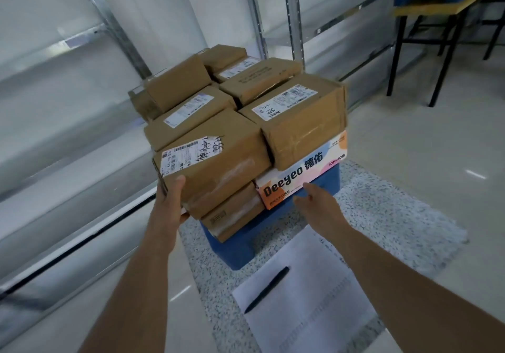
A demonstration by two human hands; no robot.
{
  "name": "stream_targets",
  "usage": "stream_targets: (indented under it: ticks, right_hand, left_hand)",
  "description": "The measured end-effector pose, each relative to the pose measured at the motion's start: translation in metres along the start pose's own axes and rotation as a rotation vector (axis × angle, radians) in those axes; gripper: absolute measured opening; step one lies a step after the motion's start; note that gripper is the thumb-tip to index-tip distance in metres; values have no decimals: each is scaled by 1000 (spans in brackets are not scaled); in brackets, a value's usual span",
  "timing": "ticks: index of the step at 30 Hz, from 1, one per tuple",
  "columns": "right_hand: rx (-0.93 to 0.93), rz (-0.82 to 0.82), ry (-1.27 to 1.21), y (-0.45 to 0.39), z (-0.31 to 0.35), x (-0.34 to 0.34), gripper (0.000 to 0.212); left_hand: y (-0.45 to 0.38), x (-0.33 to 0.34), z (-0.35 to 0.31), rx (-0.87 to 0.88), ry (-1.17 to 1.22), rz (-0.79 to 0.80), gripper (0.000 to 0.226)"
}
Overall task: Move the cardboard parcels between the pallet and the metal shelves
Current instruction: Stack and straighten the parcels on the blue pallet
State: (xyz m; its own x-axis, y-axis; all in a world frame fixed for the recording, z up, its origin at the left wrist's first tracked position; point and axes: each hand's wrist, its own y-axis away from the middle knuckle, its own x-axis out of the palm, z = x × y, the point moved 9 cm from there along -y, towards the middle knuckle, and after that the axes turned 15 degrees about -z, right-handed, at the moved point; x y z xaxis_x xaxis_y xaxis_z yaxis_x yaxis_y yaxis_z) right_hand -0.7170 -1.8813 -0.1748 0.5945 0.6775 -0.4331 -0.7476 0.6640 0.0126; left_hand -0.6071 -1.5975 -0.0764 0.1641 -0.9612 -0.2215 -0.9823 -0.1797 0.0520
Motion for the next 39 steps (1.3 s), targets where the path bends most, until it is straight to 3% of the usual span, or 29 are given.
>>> stream_targets:
  ticks: [1, 4, 6, 8, 10, 15, 19, 23, 25, 28, 31, 34, 39]
  right_hand:
    - [-8, -10, 25, -2, 0, -4, 7]
    - [5, -35, 25, -14, -4, -23, 5]
    - [-9, -79, 47, -26, -3, -41, 25]
    - [-29, -127, 74, -38, -3, -59, 34]
    - [-19, -163, 77, -51, -6, -75, 37]
    - [-1, -188, 107, -100, -19, -103, 56]
    - [19, -104, 53, -142, -27, -110, 65]
    - [23, 26, -93, -175, -27, -101, 56]
    - [-36, 98, -96, -186, -20, -95, 44]
    - [-137, 150, -72, -193, -10, -91, 4]
    - [-201, 152, -82, -192, -7, -89, 21]
    - [-198, 171, -93, -190, -6, -88, 6]
    - [-150, 241, -22, -192, -11, -84, 6]
  left_hand:
    - [-1, 0, 1, -2, 3, 7, 49]
    - [-3, -8, -11, 95, -83, -92, 79]
    - [0, -11, -40, 272, -244, -230, 98]
    - [12, 0, -77, 491, -349, -286, 97]
    - [25, 29, -103, 640, -400, -222, 90]
    - [49, 131, -123, 784, -637, 46, 87]
    - [39, 186, -114, 765, -897, 120, 87]
    - [25, 196, -100, 749, -1092, 86, 73]
    - [22, 193, -99, 728, -1064, 76, 68]
    - [22, 193, -100, 717, -1011, 78, 64]
    - [19, 193, -100, 684, -1024, 113, 64]
    - [17, 189, -98, 641, -1042, 134, 63]
    - [18, 189, -99, 630, -1042, 123, 64]
